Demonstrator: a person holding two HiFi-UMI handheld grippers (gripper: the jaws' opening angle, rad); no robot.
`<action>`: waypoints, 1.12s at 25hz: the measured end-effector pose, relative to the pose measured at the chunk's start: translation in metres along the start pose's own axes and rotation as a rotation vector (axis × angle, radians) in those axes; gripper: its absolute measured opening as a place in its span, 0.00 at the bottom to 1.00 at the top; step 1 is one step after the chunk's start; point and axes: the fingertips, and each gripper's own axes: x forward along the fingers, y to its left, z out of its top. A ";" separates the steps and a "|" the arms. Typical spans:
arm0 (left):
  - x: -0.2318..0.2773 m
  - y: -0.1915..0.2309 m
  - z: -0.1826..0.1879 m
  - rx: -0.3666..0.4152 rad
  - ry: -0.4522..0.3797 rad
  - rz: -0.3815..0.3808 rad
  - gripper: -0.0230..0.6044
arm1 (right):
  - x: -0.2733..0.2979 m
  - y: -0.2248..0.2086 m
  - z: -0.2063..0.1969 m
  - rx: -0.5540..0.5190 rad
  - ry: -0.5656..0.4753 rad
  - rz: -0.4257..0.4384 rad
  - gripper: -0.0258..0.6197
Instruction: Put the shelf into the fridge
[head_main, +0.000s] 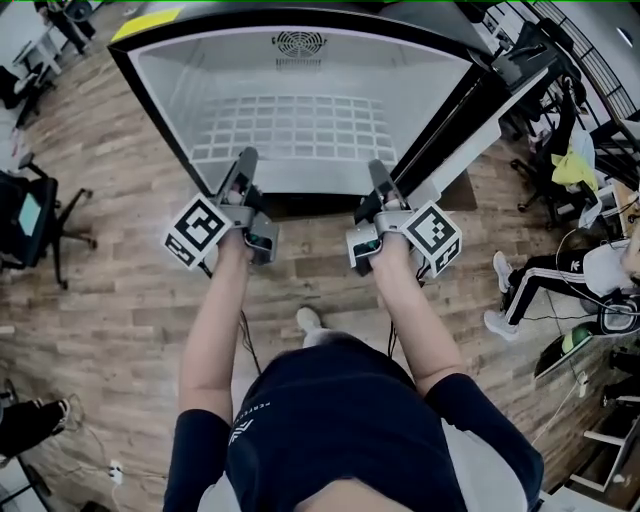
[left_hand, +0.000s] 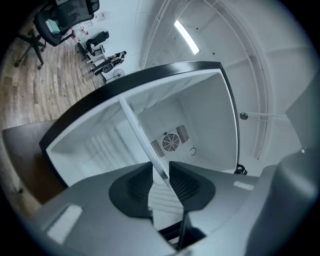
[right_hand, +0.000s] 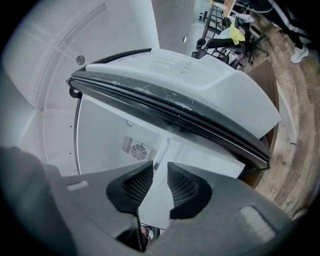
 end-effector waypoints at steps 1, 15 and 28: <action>-0.007 0.005 0.001 0.038 0.010 0.040 0.21 | -0.003 -0.002 -0.002 0.003 0.002 -0.008 0.18; -0.053 0.008 0.012 0.645 0.096 0.266 0.15 | -0.015 0.010 -0.009 -0.719 0.017 -0.124 0.18; -0.044 0.006 0.015 0.763 0.138 0.280 0.21 | 0.003 0.029 -0.026 -1.004 0.023 -0.125 0.18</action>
